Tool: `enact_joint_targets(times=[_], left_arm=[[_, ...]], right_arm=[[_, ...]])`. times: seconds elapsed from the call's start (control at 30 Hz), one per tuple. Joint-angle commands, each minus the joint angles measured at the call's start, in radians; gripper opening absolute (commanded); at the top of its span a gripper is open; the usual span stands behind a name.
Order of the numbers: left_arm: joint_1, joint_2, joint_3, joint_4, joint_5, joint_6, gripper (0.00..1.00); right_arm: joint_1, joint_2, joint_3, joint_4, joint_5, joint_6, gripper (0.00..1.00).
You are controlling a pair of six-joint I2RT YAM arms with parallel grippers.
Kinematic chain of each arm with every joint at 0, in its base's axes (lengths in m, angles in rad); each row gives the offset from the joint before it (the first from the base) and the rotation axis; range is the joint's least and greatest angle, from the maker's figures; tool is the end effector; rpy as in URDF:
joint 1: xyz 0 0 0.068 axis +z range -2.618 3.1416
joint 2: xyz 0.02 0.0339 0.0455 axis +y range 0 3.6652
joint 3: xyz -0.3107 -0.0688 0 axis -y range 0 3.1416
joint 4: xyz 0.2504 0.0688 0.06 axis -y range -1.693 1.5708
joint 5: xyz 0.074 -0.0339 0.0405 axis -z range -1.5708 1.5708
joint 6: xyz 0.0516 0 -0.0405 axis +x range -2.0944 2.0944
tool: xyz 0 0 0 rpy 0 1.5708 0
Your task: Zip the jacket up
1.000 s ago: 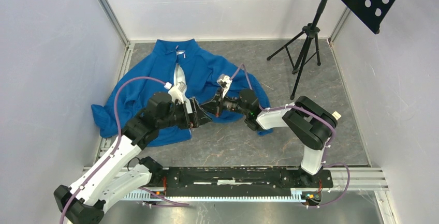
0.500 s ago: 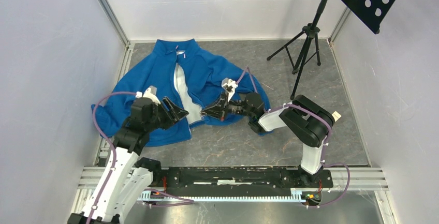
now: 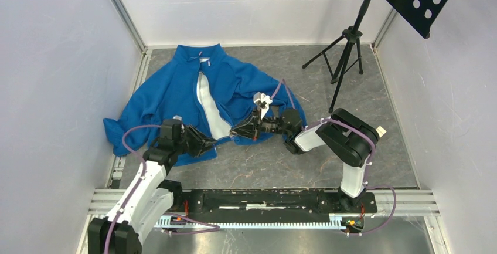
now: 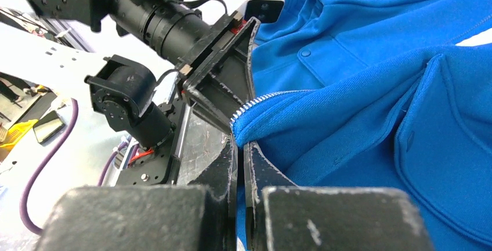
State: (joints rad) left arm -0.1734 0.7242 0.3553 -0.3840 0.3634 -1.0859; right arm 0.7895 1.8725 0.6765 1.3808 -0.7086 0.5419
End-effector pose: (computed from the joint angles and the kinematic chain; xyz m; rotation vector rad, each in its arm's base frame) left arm 0.1265 -0.0408 0.2014 -0.9220 2.3300 -1.0084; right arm 0.2375 0.2871 0.2199 -0.8452 1.4009 1.5464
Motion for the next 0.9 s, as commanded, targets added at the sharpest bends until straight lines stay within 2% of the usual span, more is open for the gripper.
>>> enact_joint_targets(times=[0.0, 0.1, 0.2, 0.3, 0.37, 0.47, 0.57, 0.67, 0.87], left_arm=[[0.005, 0.122, 0.149, -0.150, -0.169, 0.152, 0.40], [0.001, 0.278, 0.232, -0.213, -0.185, 0.273, 0.41], [-0.005, 0.414, 0.322, -0.308, -0.189, 0.360, 0.34], [-0.040, 0.514, 0.389, -0.384, -0.235, 0.428, 0.33], [-0.070, 0.566, 0.414, -0.400, -0.241, 0.451, 0.33], [-0.142, 0.638, 0.477, -0.439, -0.296, 0.467, 0.41], [-0.196, 0.708, 0.527, -0.446, -0.314, 0.484, 0.41], [-0.210, 0.774, 0.567, -0.459, -0.324, 0.497, 0.38], [-0.217, 0.842, 0.655, -0.534, -0.360, 0.545, 0.38]], right_arm=[[0.000, -0.041, -0.024, 0.054, -0.017, -0.034, 0.01], [-0.004, -0.057, -0.036, 0.054, -0.015, -0.033, 0.00], [-0.007, -0.080, -0.047, 0.054, -0.011, -0.039, 0.00], [-0.011, -0.095, -0.056, 0.055, -0.010, -0.040, 0.01], [-0.013, -0.102, -0.060, 0.060, -0.009, -0.035, 0.00], [-0.016, -0.107, -0.064, 0.089, -0.012, -0.012, 0.00], [-0.022, -0.098, -0.068, 0.142, -0.021, 0.031, 0.00], [-0.028, -0.094, -0.075, 0.181, -0.023, 0.062, 0.00], [-0.037, -0.086, -0.077, 0.218, -0.026, 0.094, 0.00]])
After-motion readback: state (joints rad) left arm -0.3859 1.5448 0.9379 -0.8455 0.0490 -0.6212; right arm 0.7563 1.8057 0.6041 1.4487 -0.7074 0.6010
